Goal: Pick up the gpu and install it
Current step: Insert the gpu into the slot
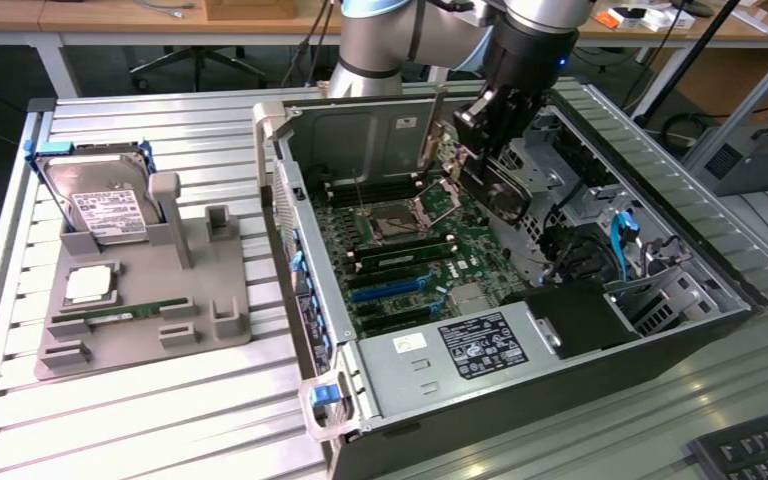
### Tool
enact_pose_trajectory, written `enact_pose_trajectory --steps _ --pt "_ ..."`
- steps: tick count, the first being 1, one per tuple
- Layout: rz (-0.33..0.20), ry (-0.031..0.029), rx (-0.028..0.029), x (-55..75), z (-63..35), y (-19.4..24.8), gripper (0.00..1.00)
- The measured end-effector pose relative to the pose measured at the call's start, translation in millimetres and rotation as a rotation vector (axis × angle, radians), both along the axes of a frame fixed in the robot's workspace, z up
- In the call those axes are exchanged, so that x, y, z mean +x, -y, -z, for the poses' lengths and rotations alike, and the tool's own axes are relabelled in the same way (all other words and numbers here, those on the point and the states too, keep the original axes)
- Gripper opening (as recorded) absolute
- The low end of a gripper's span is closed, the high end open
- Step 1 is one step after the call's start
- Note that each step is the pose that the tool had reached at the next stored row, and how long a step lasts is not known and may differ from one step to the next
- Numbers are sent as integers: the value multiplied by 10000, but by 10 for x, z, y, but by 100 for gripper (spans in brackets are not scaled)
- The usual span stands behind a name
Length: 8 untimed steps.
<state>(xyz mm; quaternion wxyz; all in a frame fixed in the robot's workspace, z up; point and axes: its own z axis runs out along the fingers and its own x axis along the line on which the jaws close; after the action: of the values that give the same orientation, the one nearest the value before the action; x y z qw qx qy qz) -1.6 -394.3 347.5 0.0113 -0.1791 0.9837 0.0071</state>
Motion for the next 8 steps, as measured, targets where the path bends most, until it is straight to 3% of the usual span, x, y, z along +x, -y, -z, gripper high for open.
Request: enact_pose_trajectory --steps 8 --pt "-300 0 0 0 0 0 27"
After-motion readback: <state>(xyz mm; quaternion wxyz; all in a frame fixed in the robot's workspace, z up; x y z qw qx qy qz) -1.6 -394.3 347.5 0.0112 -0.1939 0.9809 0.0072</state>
